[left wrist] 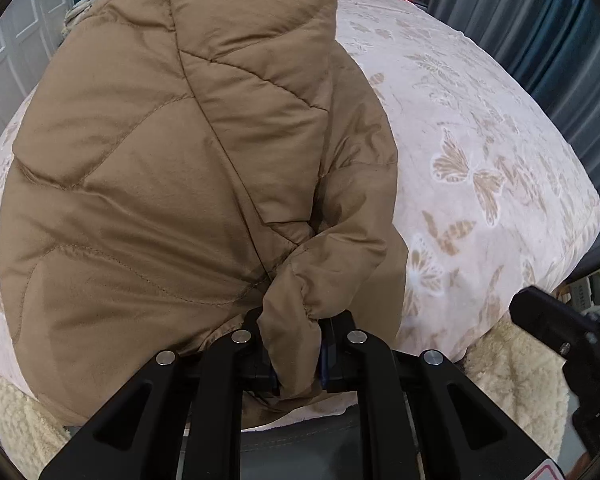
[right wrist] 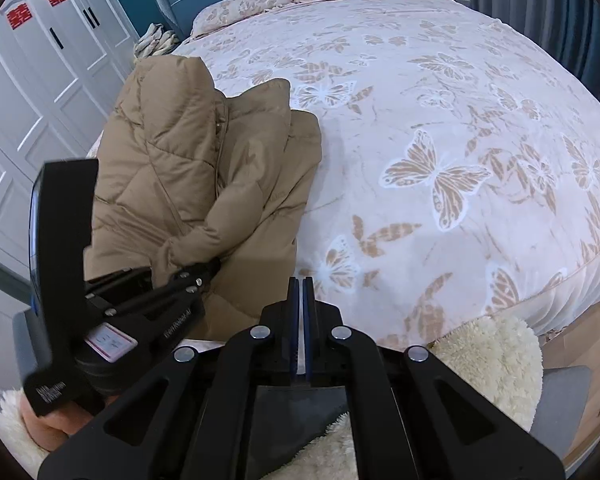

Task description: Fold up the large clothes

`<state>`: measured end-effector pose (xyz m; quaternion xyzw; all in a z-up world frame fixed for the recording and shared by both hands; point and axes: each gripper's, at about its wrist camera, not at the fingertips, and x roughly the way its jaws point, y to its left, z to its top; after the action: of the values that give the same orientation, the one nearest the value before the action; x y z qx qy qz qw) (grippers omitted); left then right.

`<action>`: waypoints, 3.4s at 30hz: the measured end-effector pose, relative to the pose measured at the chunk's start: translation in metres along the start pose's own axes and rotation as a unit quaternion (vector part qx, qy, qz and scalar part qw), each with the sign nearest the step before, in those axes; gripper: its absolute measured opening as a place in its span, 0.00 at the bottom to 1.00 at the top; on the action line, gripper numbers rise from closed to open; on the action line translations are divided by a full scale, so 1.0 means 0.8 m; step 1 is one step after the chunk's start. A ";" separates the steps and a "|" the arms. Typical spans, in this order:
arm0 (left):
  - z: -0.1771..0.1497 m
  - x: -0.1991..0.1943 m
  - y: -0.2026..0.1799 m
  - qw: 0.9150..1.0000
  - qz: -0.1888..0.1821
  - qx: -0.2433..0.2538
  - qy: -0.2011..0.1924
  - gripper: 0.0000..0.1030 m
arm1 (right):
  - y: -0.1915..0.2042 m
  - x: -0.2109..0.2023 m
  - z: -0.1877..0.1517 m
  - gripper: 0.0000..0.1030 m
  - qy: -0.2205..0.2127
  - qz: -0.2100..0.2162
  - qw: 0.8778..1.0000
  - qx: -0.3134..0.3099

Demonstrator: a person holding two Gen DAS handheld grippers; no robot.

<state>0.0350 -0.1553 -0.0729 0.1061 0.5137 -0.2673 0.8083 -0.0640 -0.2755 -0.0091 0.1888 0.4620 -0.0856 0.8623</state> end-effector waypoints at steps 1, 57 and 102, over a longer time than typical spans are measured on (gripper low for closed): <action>-0.001 -0.004 0.001 1.000 -0.003 -0.002 -0.003 0.13 | 0.000 -0.002 0.001 0.02 -0.001 0.002 1.000 0.002; 0.097 -0.101 0.149 0.982 0.117 -0.130 -0.068 0.75 | 0.041 0.112 0.132 0.14 0.055 -0.091 0.994 -0.028; 0.088 0.051 0.107 0.972 0.189 -0.123 -0.071 0.94 | 0.023 0.200 0.104 0.16 0.012 -0.075 0.997 -0.025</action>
<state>0.1495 -0.1286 -0.0865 0.0819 0.4545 -0.0518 0.8854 0.0949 -0.2878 -0.0956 0.1330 0.4873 -0.1366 0.8522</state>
